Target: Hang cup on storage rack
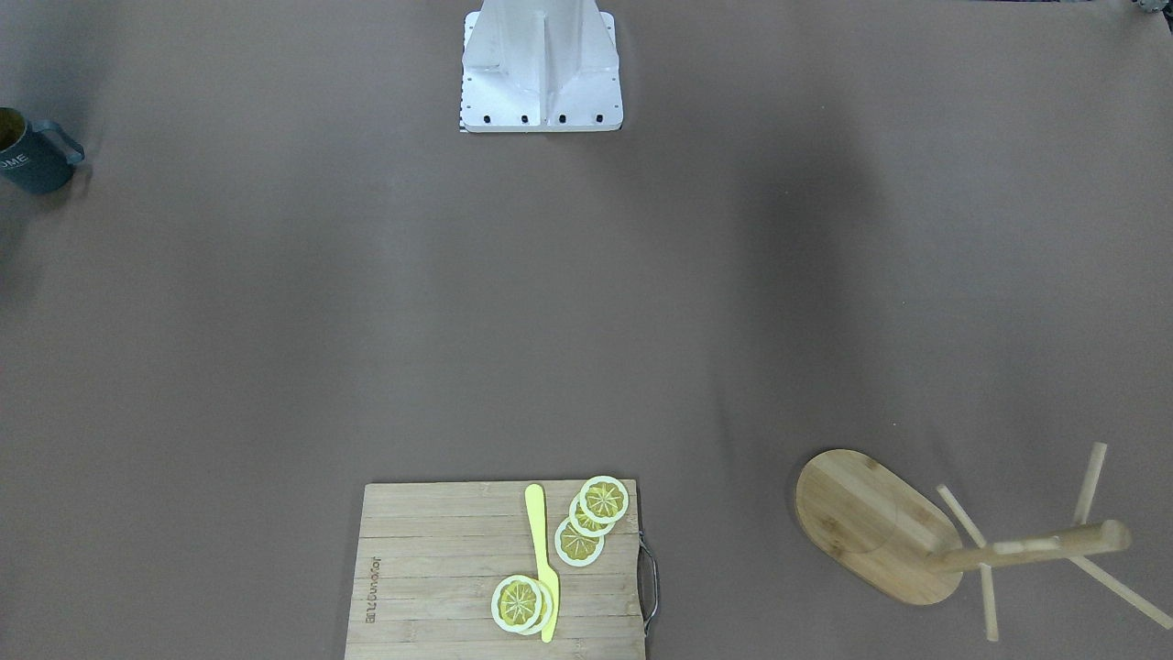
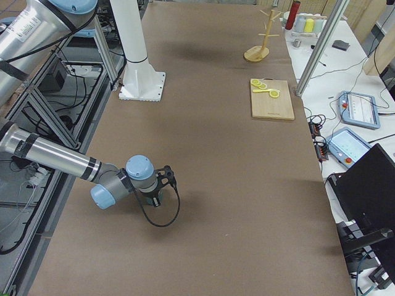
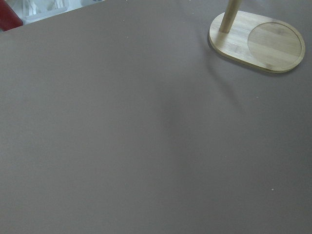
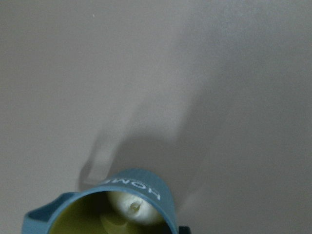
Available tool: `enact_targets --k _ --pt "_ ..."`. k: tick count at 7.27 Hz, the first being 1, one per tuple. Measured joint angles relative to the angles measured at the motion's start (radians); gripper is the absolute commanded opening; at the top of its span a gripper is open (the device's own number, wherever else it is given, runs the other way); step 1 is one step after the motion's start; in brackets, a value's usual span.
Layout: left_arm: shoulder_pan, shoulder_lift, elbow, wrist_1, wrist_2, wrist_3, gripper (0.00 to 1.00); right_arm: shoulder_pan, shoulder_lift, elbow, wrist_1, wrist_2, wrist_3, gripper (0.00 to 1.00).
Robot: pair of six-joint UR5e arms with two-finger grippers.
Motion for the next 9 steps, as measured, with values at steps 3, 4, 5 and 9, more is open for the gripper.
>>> enact_targets --k 3,4,5,9 --pt "0.000 -0.002 0.000 0.000 0.000 -0.001 1.00 0.085 0.061 0.002 -0.037 0.065 0.011 0.00" --pt "0.000 -0.002 0.001 0.000 0.000 -0.001 1.00 0.134 0.099 0.012 -0.100 0.087 0.012 0.00" --pt "0.000 -0.002 0.001 0.000 0.000 -0.001 1.00 0.172 0.144 0.022 -0.172 0.099 0.012 0.00" --pt "0.001 0.001 0.002 -0.001 -0.001 0.000 1.00 0.262 0.349 0.086 -0.511 0.102 0.014 0.00"
